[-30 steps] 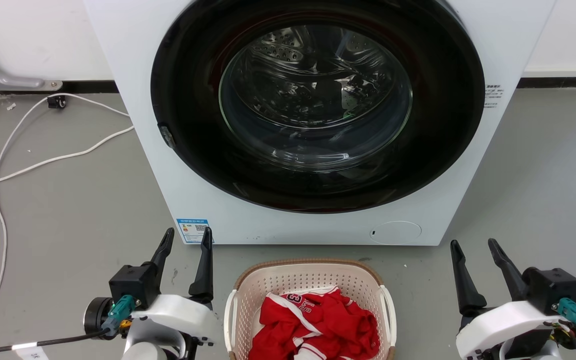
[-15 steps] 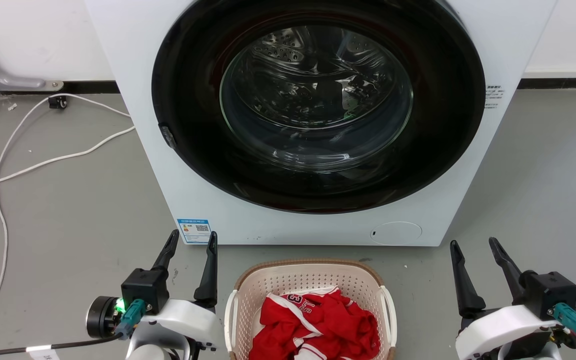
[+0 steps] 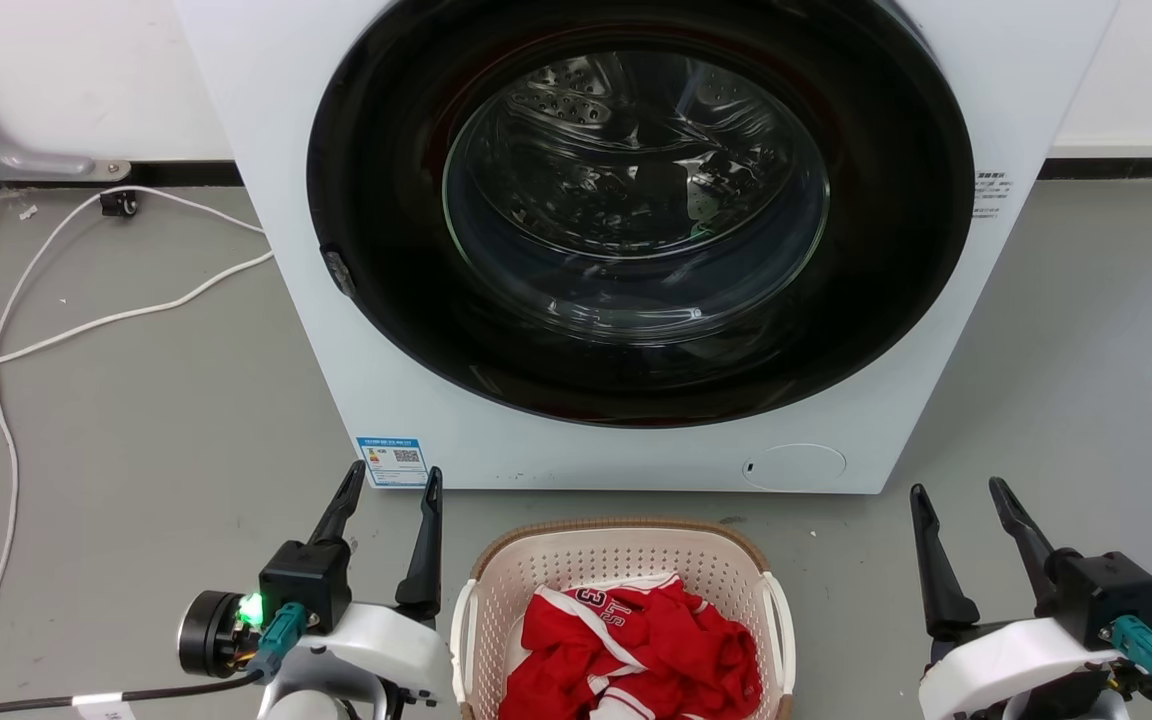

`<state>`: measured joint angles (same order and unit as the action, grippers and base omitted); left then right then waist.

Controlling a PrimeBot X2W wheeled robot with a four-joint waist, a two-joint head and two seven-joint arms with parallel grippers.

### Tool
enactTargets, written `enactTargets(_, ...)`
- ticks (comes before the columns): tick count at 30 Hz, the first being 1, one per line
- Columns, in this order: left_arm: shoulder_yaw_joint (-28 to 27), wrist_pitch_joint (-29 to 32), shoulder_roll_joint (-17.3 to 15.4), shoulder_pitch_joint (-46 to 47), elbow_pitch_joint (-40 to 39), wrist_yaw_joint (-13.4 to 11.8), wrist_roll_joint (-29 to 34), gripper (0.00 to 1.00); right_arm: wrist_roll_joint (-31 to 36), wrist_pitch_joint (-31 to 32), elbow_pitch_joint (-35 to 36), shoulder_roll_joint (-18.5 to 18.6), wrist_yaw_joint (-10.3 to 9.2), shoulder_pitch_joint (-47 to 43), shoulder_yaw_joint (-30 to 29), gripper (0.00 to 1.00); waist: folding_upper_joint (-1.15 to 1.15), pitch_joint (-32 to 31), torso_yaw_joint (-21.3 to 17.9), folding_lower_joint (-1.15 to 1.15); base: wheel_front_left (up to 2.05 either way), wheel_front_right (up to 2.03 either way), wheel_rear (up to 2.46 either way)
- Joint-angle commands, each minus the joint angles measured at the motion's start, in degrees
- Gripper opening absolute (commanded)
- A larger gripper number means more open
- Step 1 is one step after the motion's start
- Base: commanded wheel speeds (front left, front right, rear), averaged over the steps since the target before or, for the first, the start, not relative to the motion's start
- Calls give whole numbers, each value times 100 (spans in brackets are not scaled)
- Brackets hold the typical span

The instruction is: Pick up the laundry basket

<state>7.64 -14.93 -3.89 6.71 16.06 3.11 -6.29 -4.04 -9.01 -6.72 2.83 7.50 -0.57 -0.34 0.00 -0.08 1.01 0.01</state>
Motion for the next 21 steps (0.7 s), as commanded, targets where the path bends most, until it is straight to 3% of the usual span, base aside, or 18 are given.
enactTargets(1, -9, -38, 1, 55, 17, 24, -23, 100, -5, -23, -15, 9, -2, -25, -4, 100, 0, 0, 1, -1, 0, 0, 0)
enactTargets(21, -65, -29, 28, 69, 188, 30, -120, 100, -66, -57, -109, 9, -2, 31, -68, 100, 0, 0, 6, -1, 0, 0, 0)
